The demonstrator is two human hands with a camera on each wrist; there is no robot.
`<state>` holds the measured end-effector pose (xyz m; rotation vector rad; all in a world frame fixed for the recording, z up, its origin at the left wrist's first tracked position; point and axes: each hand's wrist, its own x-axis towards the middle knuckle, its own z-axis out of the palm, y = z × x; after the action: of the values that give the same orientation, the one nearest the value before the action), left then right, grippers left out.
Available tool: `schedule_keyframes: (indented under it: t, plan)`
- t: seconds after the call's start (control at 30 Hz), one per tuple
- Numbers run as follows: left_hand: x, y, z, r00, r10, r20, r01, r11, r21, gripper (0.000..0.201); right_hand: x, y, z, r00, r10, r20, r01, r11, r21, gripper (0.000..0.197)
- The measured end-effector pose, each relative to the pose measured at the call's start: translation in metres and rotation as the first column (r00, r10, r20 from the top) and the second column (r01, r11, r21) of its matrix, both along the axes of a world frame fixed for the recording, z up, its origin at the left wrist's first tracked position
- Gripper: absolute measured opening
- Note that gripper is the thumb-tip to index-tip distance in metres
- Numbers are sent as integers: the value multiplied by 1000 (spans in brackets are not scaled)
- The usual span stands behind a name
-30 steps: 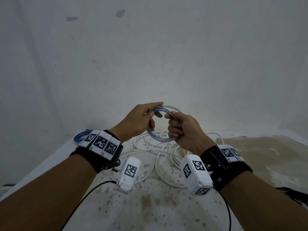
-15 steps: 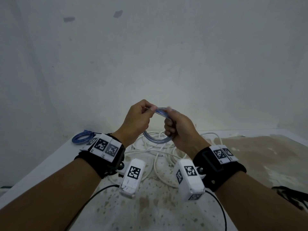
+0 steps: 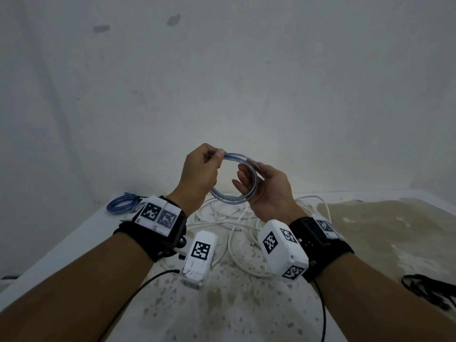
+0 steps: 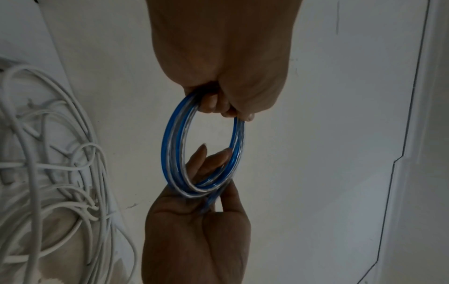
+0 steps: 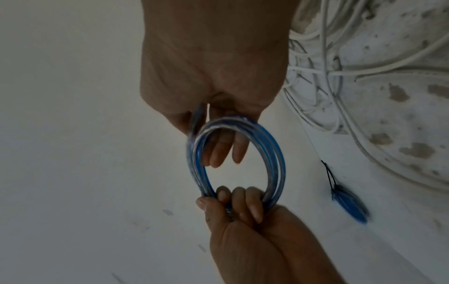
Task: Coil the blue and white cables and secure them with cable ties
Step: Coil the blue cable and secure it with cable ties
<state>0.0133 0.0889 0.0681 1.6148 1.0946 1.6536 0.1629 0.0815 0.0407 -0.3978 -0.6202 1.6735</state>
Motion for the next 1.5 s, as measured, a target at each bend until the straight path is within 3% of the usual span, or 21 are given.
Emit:
schedule_keyframes:
  t: [0.1,0.2,0.33,0.43,0.57,0.63,0.77,1.03,1.2,1.4,1.5]
  plan:
    - [-5,3,-2,995,80,-55,-77,995,66,16,-1,1,1,978,-22,206,5,996,84,24]
    - [-3,3,-5,985,159,-64,-152,982,110,15,-4,0,5,919,-47,391,-6,991,133,47]
    - [0,0,-11,982,182,-39,-178,979,99,16,-4,-1,10,876,-62,478,3,992,123,44]
    - [3,-5,-11,993,116,-20,-116,993,33,18,-3,0,11,872,-145,468,72,983,170,39]
    - [-5,-11,9,985,-94,-144,65,979,-194,16,6,0,8,852,-155,500,68,980,189,37]
    - [-13,-15,18,938,-225,-262,145,946,-291,18,11,0,6,808,-122,577,16,983,186,36]
    - [-12,-24,26,763,-325,-558,163,933,-321,25,9,-6,6,683,-86,726,-87,976,198,34]
    - [-2,-30,-2,812,-282,-511,164,951,-263,27,2,-10,0,681,-161,714,63,985,161,40]
    - [5,-33,-7,815,-208,-541,152,977,-147,21,6,-12,-1,671,-202,713,116,979,169,30]
    - [19,-25,-15,794,-62,-605,53,998,-32,20,15,-15,-5,735,-180,654,185,981,63,26]
    - [33,-23,-19,818,-66,-571,68,998,-19,20,27,-19,-8,733,-179,656,189,980,57,27]
